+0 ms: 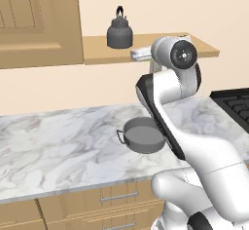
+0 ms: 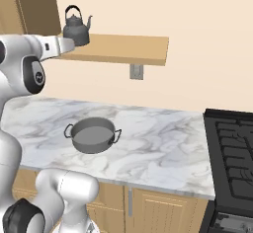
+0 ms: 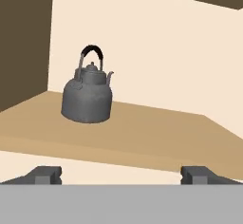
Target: Pick the kettle from the cabinet and place it on a stove burner. Then pick the pot from the counter and place it on another stove burner. Finally, turn both burners on.
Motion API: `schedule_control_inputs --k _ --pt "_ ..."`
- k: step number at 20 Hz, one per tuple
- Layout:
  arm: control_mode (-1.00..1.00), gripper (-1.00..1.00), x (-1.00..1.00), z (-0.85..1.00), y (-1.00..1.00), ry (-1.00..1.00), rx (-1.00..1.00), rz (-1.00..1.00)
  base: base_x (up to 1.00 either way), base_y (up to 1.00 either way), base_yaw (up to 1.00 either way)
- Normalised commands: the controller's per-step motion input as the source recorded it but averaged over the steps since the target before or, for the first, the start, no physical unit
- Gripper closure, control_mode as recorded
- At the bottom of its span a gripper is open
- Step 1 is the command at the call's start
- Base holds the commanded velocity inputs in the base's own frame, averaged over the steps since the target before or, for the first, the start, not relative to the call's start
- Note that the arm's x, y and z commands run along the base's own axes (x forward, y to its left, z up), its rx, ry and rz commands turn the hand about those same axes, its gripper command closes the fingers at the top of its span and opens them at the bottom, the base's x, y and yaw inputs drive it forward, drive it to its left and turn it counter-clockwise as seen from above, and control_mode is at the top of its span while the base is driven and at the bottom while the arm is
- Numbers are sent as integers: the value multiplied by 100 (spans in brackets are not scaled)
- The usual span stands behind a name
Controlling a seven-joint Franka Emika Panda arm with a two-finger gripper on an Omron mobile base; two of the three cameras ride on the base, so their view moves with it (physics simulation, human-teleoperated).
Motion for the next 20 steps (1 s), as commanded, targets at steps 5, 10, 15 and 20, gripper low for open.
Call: schedule_control_inputs --k 5,10,15,20 --pt "-100 -100 31 9 7 -2 0 0 0 0 0" --pt "-100 -100 33 2 0 0 0 0 0 0 0" --pt "-100 -100 38 0 0 0 0 0 0 0 0" --pt "-100 -100 37 0 2 0 0 0 0 0 0"
